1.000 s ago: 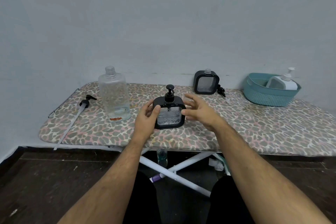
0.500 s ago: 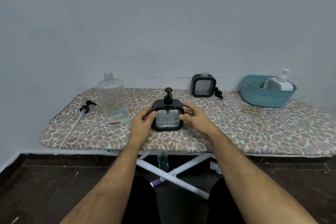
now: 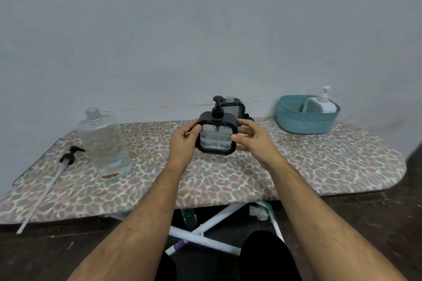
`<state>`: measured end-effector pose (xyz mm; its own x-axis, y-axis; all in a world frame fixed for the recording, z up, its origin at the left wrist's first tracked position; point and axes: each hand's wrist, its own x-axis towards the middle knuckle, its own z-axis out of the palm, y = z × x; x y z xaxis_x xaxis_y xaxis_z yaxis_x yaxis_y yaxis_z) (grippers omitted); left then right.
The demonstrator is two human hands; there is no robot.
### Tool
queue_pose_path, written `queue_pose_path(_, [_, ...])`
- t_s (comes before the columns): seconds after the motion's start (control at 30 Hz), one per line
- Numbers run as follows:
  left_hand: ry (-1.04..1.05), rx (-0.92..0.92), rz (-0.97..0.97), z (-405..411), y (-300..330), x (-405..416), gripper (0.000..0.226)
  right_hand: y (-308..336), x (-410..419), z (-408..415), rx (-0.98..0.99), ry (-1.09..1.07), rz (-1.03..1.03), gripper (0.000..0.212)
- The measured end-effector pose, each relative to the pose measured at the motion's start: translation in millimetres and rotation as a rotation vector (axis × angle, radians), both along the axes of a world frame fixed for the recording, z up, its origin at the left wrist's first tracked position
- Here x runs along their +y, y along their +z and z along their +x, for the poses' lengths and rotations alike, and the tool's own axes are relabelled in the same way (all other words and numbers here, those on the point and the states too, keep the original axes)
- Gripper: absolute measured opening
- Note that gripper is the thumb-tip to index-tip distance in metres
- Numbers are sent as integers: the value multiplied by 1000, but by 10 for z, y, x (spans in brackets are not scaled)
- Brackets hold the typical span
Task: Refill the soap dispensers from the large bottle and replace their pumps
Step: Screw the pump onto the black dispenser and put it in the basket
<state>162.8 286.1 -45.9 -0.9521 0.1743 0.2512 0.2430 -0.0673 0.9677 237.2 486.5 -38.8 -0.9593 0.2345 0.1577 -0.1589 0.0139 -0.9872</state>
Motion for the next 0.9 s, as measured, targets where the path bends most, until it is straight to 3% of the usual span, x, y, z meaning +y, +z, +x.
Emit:
queue_pose_path(0.57, [-180, 60, 45, -531, 623, 2215, 14, 496, 1674, 9, 71, -444, 166, 48])
queue_pose_path(0.9, [-265, 66, -75, -882, 654, 3284, 23, 417, 2454, -179, 45, -646, 264, 47])
